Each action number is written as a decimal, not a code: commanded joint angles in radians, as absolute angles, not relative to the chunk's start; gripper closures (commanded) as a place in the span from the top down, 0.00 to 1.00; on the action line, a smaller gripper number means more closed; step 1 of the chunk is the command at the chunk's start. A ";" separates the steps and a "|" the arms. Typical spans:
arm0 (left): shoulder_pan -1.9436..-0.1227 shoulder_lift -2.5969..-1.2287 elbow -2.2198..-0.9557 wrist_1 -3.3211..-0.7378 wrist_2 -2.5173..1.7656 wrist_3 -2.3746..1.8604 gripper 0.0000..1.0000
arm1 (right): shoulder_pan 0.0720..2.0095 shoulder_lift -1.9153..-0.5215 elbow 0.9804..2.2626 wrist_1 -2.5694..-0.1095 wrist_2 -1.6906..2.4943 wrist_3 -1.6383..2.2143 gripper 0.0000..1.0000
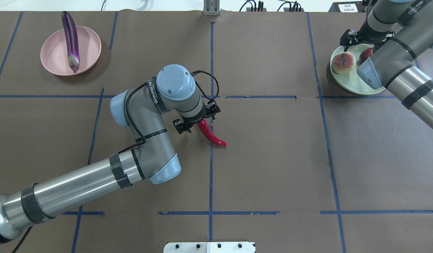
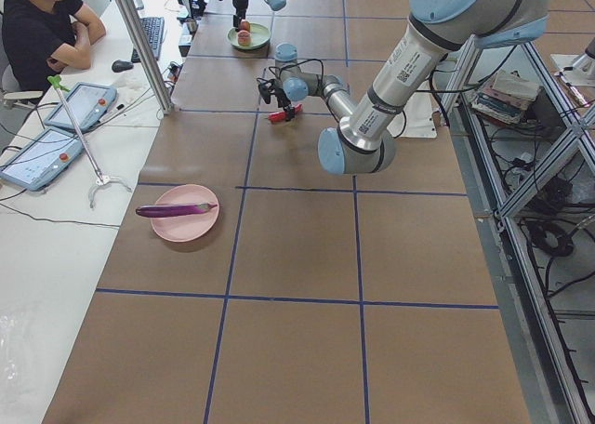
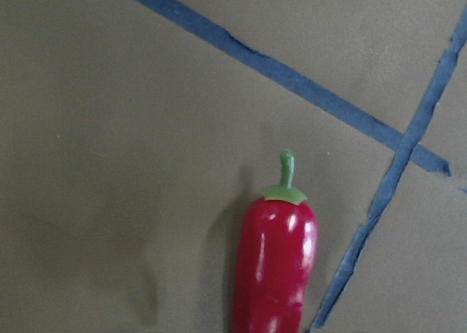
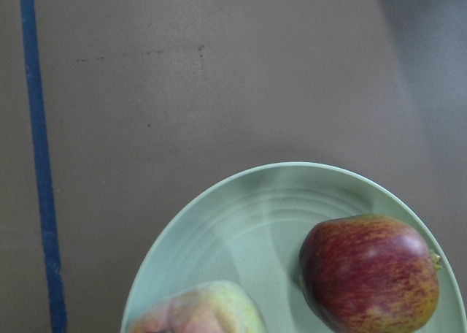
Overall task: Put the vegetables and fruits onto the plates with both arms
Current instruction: 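Carry the peach to the green plate while the left gripper grasps the chili, then place the red chili on the pink plate with the left gripper and release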
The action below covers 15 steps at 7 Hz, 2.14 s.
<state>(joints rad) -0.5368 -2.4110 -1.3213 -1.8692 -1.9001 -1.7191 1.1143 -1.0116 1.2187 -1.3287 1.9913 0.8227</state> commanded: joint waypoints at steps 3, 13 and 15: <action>-0.548 -2.418 -1.302 -1.868 -1.879 -1.687 0.05 | 1.120 -1.029 1.247 -1.328 2.006 0.824 1.00; -1.193 -2.234 -0.924 -2.085 -2.020 -0.792 0.02 | 1.138 -1.066 1.420 -1.327 2.186 0.831 1.00; -1.189 -2.232 -0.899 -2.098 -2.020 -0.795 0.99 | 1.138 -1.072 1.417 -1.327 2.184 0.825 1.00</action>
